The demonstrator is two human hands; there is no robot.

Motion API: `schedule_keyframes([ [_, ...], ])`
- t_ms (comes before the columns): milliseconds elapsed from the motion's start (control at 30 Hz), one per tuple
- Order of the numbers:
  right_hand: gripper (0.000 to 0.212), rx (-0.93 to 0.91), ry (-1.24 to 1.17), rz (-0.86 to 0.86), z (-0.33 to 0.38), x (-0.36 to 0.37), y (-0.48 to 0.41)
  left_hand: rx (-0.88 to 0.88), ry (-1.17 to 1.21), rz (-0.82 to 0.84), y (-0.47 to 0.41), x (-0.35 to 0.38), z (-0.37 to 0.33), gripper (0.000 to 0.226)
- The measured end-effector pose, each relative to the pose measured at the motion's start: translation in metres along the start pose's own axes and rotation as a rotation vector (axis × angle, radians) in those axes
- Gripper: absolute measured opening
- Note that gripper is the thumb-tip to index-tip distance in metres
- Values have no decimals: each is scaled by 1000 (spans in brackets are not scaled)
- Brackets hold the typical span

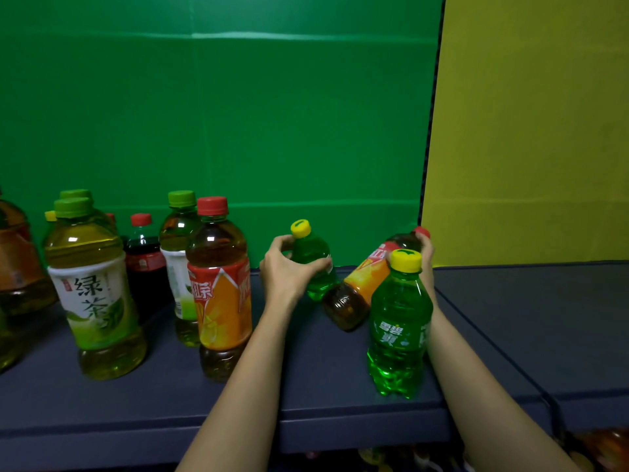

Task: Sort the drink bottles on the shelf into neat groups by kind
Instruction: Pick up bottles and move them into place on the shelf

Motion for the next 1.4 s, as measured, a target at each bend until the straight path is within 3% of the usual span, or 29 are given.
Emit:
schedule_keyframes([
  [167, 74, -244, 79, 13, 46, -10, 9, 154, -19, -50, 5, -3, -15, 58],
  [333, 95, -399, 102, 178, 64, -9, 24, 203, -48, -17, 9, 1, -18, 59],
  [667, 85, -311, 123, 214, 46, -3, 21, 168, -104, 204, 13, 21, -8, 75],
  [1067, 90, -363, 181, 340, 45, -1, 32, 171, -187, 220, 25, 22, -12, 76],
  [1200, 68, -320, 214, 308, 46, -20, 39, 152, -262, 213, 34, 14, -16, 69],
  [1300, 41, -346, 245, 185, 53, -47, 51, 226, -268, 176, 50, -6, -30, 53],
  [1400, 24, -350, 148, 180, 57, -63, 70, 331, -221, 150, 70, -29, -44, 31],
])
Point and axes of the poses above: each hand's wrist, its own y-axis away from the middle knuckle, its own x-axis out of the palm, z = x × y, the point moved 9 cm from there along -y, towards the middle knuckle
